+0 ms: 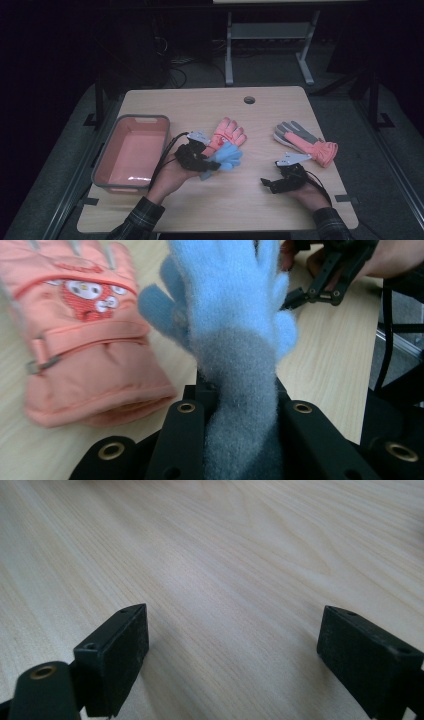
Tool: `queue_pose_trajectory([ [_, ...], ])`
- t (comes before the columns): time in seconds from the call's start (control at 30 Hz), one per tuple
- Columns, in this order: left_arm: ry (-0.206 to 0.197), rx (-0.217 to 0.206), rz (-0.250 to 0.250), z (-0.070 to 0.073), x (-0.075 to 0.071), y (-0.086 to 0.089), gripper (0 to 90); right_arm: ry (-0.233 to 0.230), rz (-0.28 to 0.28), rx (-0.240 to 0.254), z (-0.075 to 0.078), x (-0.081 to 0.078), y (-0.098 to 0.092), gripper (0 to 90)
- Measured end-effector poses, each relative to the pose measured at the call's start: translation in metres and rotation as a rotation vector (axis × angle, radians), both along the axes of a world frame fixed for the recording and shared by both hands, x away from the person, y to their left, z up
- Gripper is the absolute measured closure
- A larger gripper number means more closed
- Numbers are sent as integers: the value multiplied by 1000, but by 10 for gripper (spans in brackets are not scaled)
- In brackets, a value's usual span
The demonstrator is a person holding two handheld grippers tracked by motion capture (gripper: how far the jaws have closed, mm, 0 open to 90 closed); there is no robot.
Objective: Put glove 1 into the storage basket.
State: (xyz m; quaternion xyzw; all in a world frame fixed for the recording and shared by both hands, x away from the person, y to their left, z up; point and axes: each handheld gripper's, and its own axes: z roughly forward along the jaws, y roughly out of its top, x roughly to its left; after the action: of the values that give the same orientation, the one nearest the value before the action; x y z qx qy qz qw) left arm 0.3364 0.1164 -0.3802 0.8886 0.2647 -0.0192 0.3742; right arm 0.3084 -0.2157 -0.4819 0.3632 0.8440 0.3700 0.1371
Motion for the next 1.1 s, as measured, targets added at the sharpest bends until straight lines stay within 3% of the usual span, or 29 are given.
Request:
queue_pose_trajectory([
  [0.27,-11,-16,38,10,4,19,773,-1,1,0,0,0,0,129],
  [0.5,-30,-27,107,21,8,42,773,3,7,-3,0,0,0,112],
  [0.77,-44,-24,193,30,14,76,772,7,24,-11,-1,1,2,68],
  [1.1,-45,-7,325,30,22,122,773,20,26,-19,-1,1,3,18],
])
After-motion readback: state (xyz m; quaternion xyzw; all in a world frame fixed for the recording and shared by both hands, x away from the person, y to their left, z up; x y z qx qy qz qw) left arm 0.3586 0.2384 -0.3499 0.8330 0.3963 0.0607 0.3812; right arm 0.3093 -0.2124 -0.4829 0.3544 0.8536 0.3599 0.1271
